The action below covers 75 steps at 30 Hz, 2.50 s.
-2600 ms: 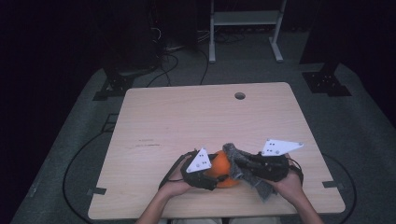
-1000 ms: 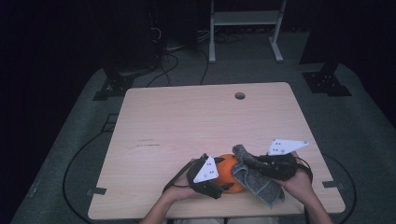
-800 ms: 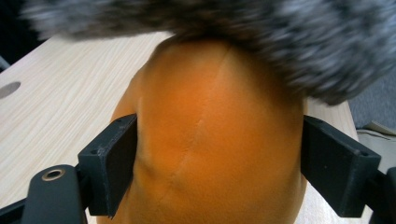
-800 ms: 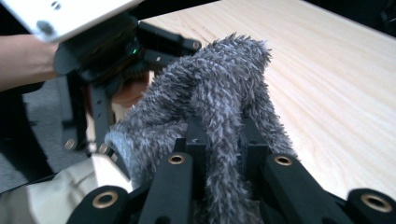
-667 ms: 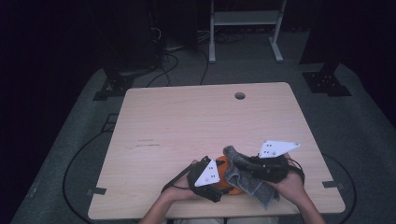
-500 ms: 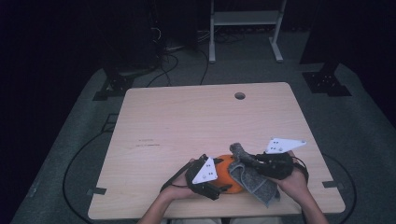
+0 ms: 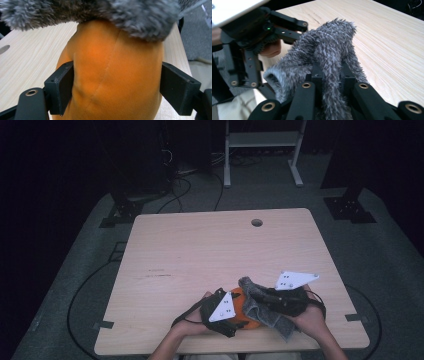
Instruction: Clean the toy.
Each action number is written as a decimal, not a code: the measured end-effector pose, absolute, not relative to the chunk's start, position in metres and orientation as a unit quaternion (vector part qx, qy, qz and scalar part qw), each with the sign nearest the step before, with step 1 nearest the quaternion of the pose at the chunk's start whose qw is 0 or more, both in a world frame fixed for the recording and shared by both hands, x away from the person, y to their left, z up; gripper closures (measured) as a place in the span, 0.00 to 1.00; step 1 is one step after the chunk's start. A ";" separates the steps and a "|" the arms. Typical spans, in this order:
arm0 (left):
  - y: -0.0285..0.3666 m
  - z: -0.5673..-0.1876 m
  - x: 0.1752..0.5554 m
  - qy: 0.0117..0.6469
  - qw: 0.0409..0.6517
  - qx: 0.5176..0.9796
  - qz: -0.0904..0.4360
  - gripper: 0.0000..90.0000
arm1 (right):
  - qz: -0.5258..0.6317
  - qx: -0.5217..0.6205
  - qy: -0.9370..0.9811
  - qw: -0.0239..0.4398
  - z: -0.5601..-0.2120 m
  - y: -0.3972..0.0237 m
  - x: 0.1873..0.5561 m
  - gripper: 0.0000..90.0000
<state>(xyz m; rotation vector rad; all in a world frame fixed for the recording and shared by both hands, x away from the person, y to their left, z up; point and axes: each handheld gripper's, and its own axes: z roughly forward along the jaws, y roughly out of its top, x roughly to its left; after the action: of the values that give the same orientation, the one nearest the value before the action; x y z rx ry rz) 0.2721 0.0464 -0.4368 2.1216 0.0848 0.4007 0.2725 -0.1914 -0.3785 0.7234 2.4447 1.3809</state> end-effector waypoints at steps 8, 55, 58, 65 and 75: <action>0.055 -0.437 0.282 0.059 0.488 0.858 0.147 0.21 | 0.478 0.298 0.821 0.094 -0.399 -0.220 0.288 0.86; 0.072 -0.411 0.294 0.160 0.520 0.816 0.193 0.33 | 0.523 0.315 0.785 0.102 -0.391 -0.225 0.290 0.87; 0.069 -0.410 0.293 0.162 0.482 0.829 0.232 0.33 | 0.537 0.300 0.782 0.101 -0.382 -0.209 0.289 0.87; 0.058 -0.428 0.297 0.203 0.470 0.834 0.207 0.27 | 0.522 0.294 0.795 0.098 -0.384 -0.174 0.306 0.86; 0.077 -0.417 0.304 0.188 0.527 0.814 0.158 0.28 | 0.506 0.308 0.802 0.078 -0.405 -0.201 0.303 0.86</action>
<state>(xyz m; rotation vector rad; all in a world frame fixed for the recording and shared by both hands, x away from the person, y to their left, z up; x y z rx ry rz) 0.3039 0.0772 -0.4173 1.9447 0.4487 0.3786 0.3027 -0.2010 -0.4046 0.9232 2.4020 1.5153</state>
